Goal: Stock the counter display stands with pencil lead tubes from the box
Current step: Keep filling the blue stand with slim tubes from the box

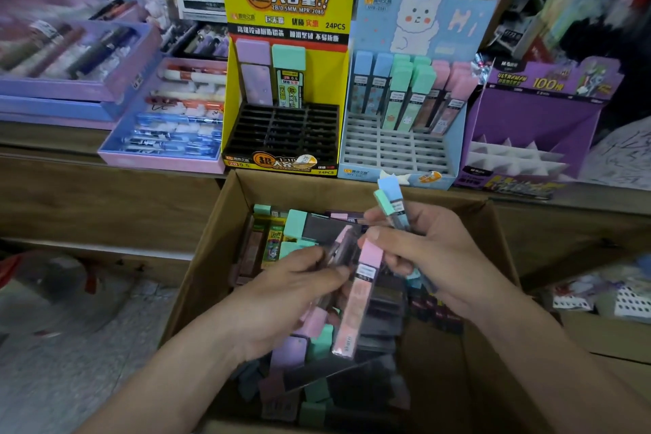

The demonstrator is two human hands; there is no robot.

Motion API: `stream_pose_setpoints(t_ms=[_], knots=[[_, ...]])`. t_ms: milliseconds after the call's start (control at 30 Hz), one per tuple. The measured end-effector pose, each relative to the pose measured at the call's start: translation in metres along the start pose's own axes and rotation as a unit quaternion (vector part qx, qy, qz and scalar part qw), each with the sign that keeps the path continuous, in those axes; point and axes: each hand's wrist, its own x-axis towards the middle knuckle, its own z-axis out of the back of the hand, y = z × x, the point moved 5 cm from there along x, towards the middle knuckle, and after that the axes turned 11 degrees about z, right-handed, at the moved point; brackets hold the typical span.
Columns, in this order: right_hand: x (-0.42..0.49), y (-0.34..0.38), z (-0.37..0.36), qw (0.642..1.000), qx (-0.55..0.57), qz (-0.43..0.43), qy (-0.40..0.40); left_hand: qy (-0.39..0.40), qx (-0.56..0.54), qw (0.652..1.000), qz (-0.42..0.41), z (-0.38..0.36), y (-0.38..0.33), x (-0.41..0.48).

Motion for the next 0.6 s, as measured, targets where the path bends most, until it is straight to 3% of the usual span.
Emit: stream_pose_setpoints(t_ms=[100, 200, 400, 600], knots=[[0.004, -0.005, -0.006, 1.0, 0.01, 0.0, -0.022, 0.081, -0.108, 0.989, 0.053, -0.008, -0.002, 0.001], [0.006, -0.01, -0.004, 0.999, 0.016, 0.001, -0.051, 0.106, -0.112, 0.987, 0.049, -0.012, -0.005, 0.003], [0.003, -0.02, -0.003, 0.99, 0.102, -0.055, -0.082, 0.011, -0.107, 0.994, 0.009, -0.002, -0.002, 0.013], [-0.002, -0.032, -0.007, 0.967, 0.204, -0.152, -0.021, -0.05, -0.178, 0.983, -0.013, 0.003, 0.002, 0.019]])
